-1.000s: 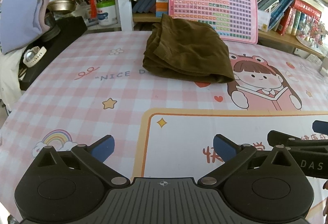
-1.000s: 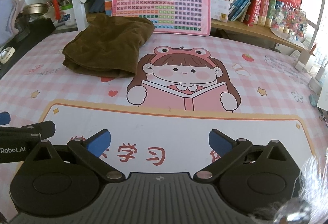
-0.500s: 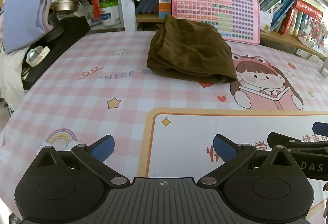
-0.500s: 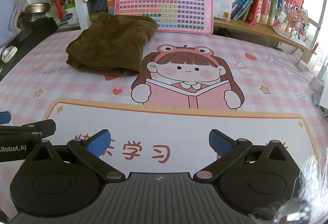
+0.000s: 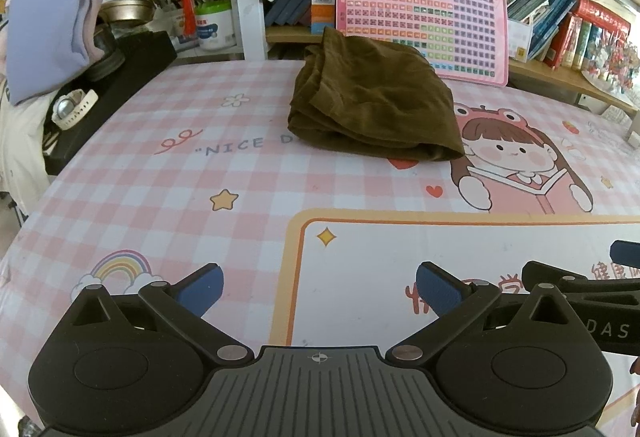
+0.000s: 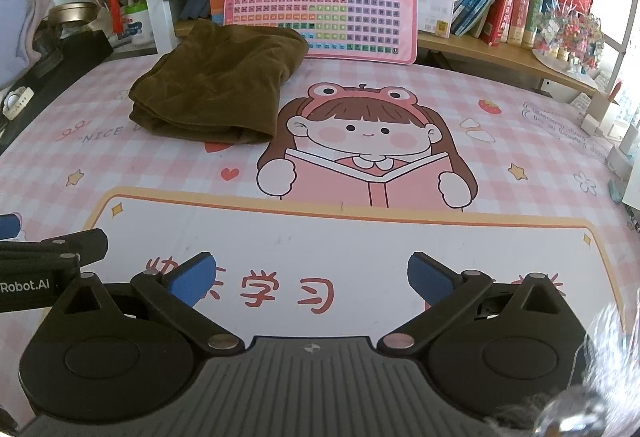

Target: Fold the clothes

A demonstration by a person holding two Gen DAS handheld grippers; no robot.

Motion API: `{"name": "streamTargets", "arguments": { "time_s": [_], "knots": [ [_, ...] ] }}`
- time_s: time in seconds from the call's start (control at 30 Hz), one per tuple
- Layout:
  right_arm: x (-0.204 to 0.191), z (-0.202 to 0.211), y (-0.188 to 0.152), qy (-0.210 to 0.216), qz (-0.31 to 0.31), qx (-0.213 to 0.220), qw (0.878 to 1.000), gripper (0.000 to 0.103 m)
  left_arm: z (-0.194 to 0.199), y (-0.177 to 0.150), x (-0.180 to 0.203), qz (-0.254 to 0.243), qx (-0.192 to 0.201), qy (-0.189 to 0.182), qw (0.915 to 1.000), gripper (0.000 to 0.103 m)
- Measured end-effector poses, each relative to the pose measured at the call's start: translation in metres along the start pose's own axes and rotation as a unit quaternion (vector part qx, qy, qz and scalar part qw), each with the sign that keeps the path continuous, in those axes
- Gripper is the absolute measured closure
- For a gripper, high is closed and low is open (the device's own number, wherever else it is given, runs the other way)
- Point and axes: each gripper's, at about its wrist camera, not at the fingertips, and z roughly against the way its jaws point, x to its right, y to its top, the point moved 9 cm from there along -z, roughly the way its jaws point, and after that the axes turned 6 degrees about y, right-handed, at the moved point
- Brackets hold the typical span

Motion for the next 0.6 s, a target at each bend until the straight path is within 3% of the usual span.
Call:
{"name": "streamTargets", "arguments": {
  "time_s": [0.6],
  "knots": [
    [0.0003, -0.0030, 0.0016, -0.003, 0.000, -0.002, 1.000, 0.000, -0.0072, -0.0015, -0.0033, 0.008, -0.012, 0.001, 0.9999, 0.000]
  ]
}}
